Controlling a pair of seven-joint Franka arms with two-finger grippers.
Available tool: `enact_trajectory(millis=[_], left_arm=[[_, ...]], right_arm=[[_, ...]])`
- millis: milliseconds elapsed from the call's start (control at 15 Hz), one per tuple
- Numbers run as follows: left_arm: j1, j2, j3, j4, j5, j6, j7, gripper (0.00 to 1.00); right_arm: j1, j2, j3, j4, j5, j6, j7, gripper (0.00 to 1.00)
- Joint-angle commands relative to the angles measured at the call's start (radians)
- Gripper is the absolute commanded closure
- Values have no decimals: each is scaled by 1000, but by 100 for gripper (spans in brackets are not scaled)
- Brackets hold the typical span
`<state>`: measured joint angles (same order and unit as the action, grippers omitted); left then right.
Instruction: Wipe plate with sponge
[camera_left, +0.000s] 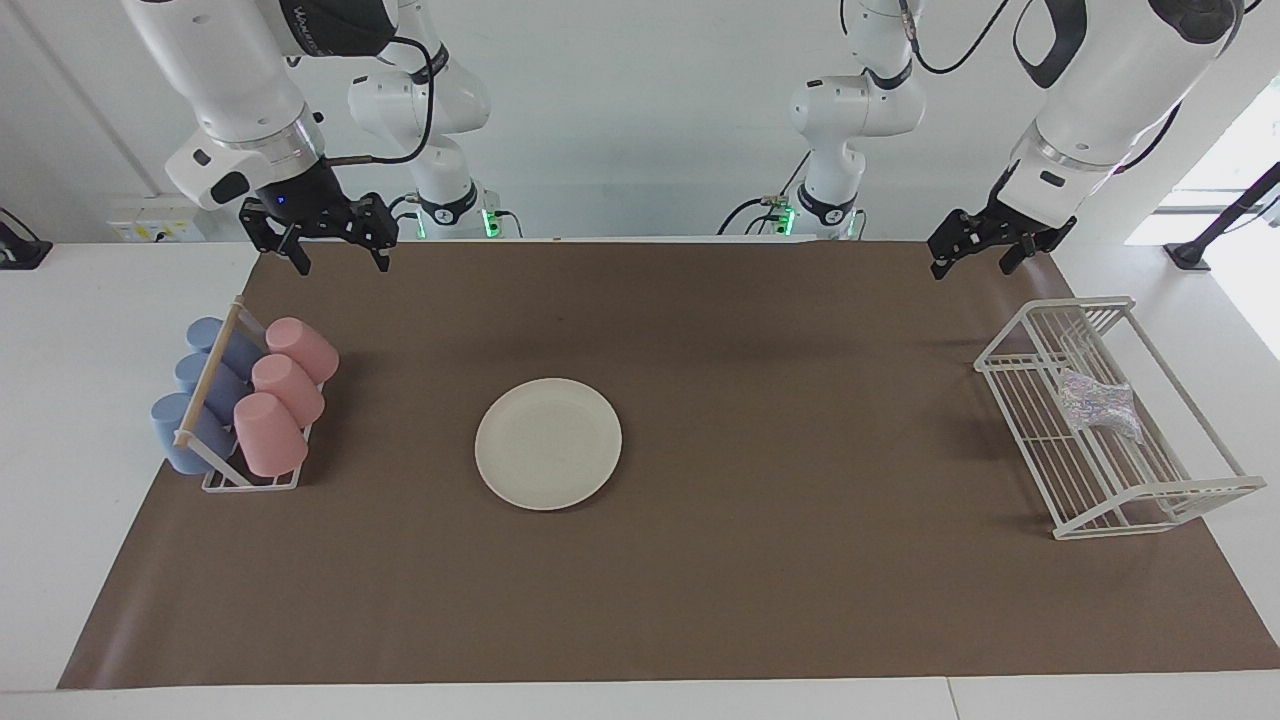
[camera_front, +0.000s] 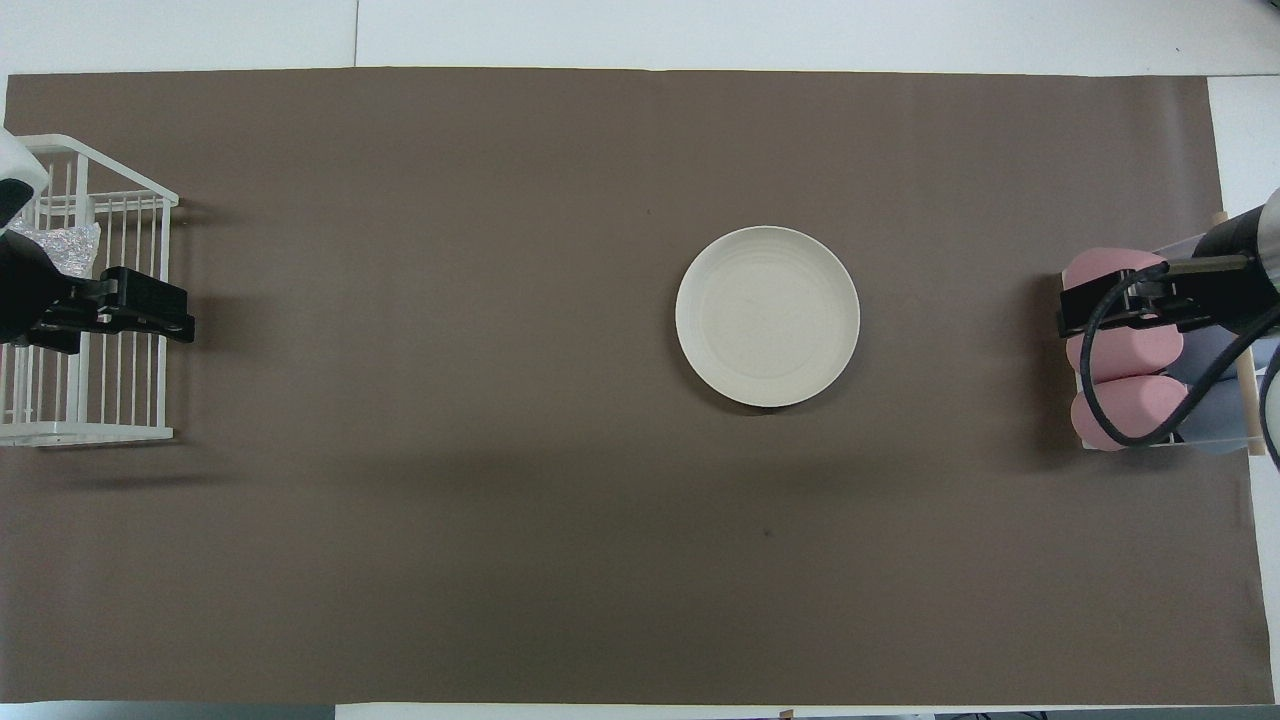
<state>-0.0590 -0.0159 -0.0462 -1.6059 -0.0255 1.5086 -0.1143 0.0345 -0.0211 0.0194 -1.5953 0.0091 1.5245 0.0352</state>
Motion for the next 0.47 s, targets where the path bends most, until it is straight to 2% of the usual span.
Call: enact_trajectory(millis=[0, 401], left_arm=[[10, 10, -1, 18, -11, 2, -1, 0], [10, 5, 0, 11, -13, 18, -5, 0]], right_arm=[[2, -5, 8, 6, -1, -9, 25, 0], [2, -5, 10, 8, -1, -10, 40, 0]])
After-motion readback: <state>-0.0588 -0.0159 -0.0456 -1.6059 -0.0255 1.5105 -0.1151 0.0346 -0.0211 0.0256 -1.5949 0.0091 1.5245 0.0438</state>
